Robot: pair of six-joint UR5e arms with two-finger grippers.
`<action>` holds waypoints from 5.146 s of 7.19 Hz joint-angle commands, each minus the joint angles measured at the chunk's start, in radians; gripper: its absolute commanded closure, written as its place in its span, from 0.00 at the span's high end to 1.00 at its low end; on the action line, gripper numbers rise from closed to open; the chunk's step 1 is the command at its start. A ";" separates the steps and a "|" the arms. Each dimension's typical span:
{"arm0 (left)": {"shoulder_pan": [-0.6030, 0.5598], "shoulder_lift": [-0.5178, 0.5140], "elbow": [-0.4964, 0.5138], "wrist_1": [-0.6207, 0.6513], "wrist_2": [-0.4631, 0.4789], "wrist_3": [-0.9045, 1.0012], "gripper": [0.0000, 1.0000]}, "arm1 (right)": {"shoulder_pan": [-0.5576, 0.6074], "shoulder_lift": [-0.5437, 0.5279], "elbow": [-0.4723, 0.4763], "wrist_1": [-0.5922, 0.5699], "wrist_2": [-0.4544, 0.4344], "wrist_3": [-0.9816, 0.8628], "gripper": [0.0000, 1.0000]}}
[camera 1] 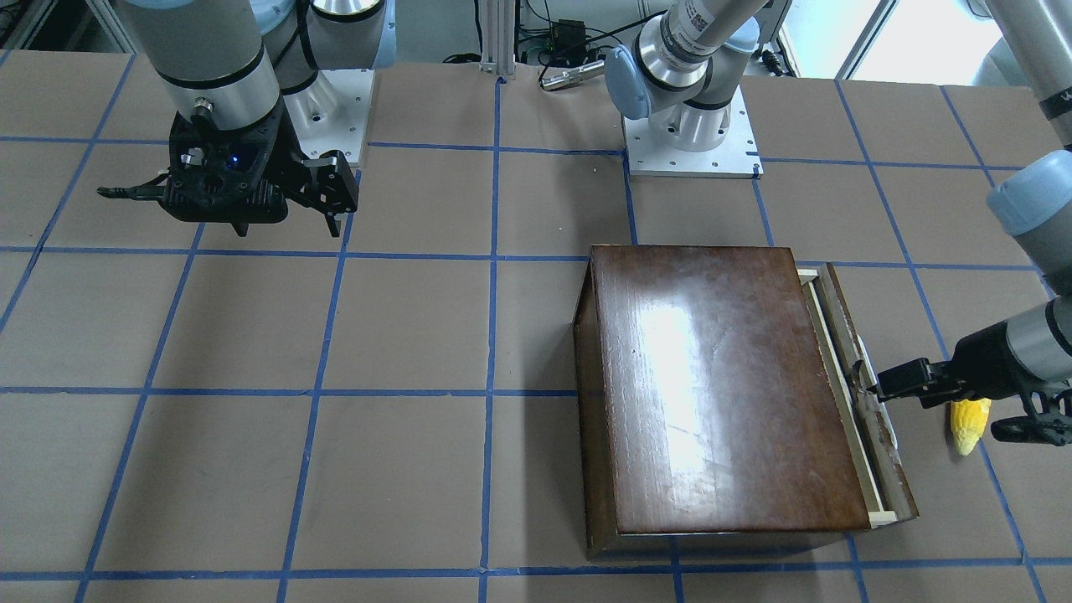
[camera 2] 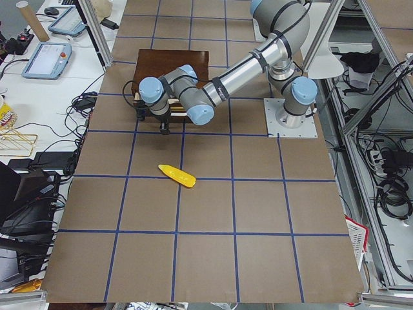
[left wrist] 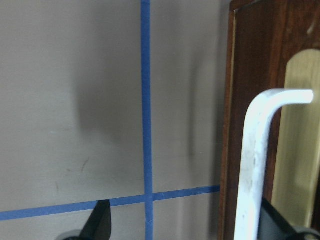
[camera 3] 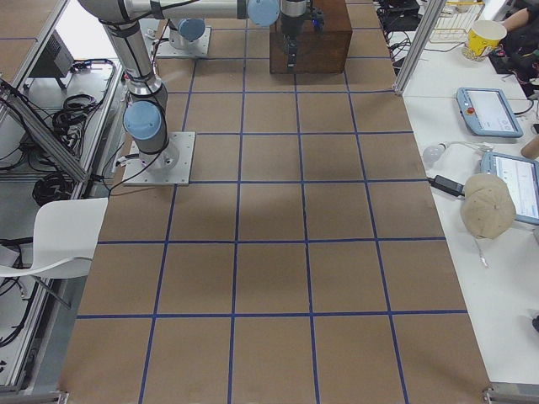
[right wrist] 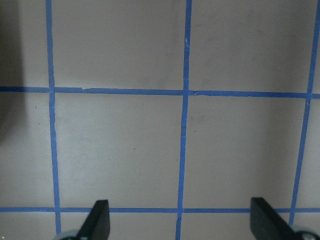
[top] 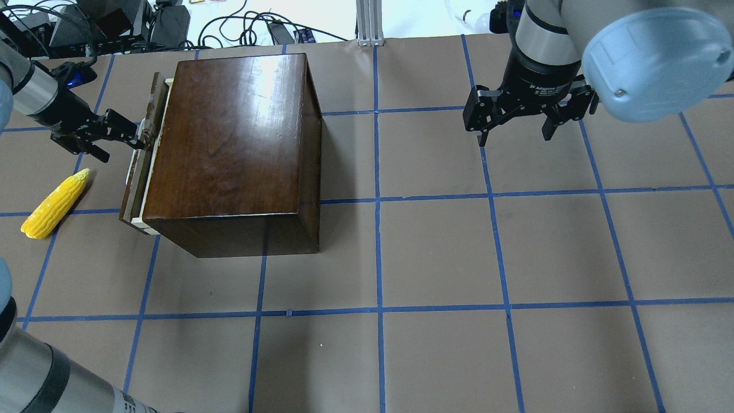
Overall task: Open drawer and put corn inside
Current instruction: 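Pull the drawer open away from the cabinet with the left gripper, then release the handle and move the left gripper down onto the yellow corn, then close the left gripper on the corn cob and lift it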
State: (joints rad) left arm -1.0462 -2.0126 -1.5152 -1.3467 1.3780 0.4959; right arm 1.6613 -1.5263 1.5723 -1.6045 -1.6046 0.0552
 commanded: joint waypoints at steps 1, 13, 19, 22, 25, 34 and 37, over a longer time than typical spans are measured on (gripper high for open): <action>0.011 0.000 0.001 0.001 0.004 0.003 1.00 | 0.000 0.000 0.000 0.000 0.000 0.000 1.00; 0.060 0.008 0.001 0.000 0.007 0.027 1.00 | 0.000 0.000 0.000 0.000 0.000 0.000 1.00; 0.069 0.026 0.004 0.029 0.095 0.116 1.00 | 0.000 0.000 0.000 0.000 0.000 0.000 1.00; 0.136 0.003 0.004 0.055 0.093 0.250 1.00 | 0.000 0.000 0.000 0.000 0.000 0.000 1.00; 0.158 -0.030 0.000 0.111 0.203 0.439 1.00 | 0.000 0.000 0.000 0.000 0.000 0.000 1.00; 0.215 -0.155 -0.020 0.265 0.294 0.765 1.00 | 0.000 0.000 0.000 0.000 0.000 0.000 1.00; 0.215 -0.169 -0.020 0.267 0.286 0.768 0.93 | 0.000 0.000 0.000 0.000 0.000 0.000 1.00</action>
State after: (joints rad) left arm -0.8316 -2.1769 -1.5359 -1.0811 1.6677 1.2642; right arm 1.6613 -1.5263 1.5723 -1.6045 -1.6045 0.0552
